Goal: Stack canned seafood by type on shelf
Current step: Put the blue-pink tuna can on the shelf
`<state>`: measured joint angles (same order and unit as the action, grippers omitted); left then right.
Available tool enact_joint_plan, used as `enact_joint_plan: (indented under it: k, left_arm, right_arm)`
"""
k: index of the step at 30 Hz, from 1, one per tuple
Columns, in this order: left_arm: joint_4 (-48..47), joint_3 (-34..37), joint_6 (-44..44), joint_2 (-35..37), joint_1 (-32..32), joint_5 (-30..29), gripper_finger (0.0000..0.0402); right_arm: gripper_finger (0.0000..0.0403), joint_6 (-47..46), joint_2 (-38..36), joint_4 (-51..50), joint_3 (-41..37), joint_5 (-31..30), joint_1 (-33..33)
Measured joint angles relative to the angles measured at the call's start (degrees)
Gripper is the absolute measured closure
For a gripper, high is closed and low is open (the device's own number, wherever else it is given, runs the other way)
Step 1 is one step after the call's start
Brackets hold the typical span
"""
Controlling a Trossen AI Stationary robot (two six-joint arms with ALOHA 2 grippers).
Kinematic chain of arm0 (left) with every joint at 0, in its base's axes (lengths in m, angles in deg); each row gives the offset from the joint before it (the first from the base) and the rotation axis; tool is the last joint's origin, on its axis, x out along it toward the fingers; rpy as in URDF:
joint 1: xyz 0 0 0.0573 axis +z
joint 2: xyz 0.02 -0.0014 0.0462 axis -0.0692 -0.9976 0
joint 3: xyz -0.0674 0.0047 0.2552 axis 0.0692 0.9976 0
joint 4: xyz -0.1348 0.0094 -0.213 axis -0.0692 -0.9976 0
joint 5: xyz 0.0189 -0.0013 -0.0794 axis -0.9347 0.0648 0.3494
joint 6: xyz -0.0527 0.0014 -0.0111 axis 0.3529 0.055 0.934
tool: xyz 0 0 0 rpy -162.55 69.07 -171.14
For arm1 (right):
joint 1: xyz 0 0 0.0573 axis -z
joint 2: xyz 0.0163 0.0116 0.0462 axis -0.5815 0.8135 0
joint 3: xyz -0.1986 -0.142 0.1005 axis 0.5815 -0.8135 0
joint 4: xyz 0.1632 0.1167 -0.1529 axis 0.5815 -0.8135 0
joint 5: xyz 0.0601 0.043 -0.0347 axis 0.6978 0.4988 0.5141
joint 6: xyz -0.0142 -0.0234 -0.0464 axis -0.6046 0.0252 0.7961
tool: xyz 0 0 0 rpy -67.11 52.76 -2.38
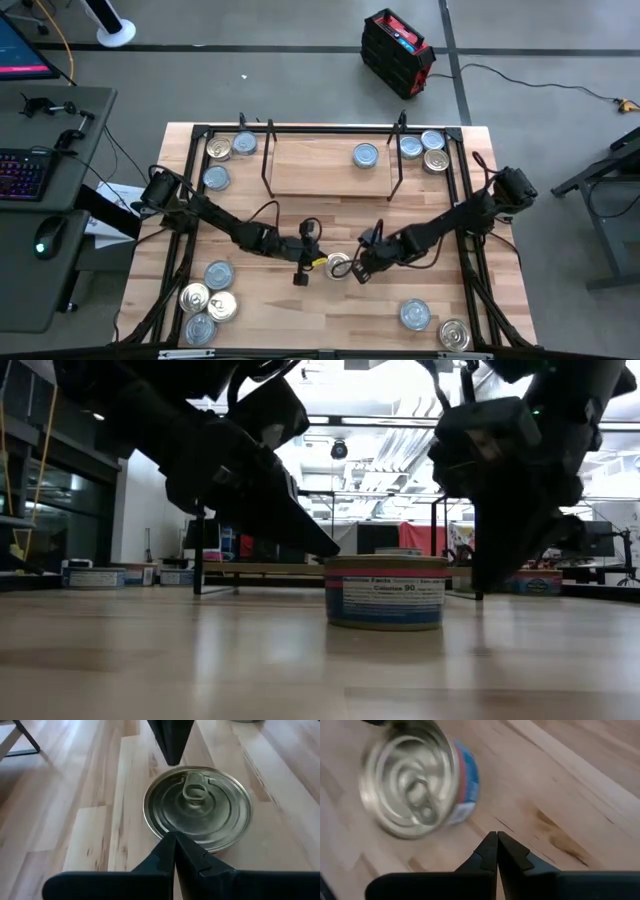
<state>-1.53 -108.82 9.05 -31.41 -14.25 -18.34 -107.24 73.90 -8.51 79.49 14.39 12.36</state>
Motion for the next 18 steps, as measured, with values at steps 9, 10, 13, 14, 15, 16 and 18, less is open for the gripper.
enact_joint_plan:
  k: [9,10,13,14,15,16,18]
  left_arm:
    - [3.3,0.0,7.7,-0.1,-2.3,-0.9,0.0401]
    - [4.1,0.0,7.7,0.0,-2.4,-1.2,0.0401]
    - [5.7,0.1,7.7,1.0,-2.8,-1.8,0.0401]
    - [6.6,0.0,7.5,1.2,-3.0,-1.8,0.0401]
    - [6.5,-0.1,6.7,1.2,-3.1,-1.7,0.0401]
    - [5.7,-0.1,6.1,1.2,-3.2,-1.4,0.0401]
    - [4.2,0.1,5.7,0.8,-3.3,0.3,0.0401]
  right_arm:
    - [0.0403,3.0,0.0,1.3,-2.2,0.4,1.1]
    - [0.0403,3.0,0.0,1.4,-2.4,0.6,1.1]
    - [0.0403,3.0,0.0,2.2,-2.6,1.3,1.1]
    - [0.0403,3.0,0.0,2.7,-2.6,1.4,1.1]
    - [0.0403,3.0,0.0,3.5,-2.6,1.5,1.1]
    - [0.0403,3.1,0.0,4.5,-2.6,1.7,1.1]
    - [0.0403,3.7,0.0,7.2,-2.6,1.7,1.1]
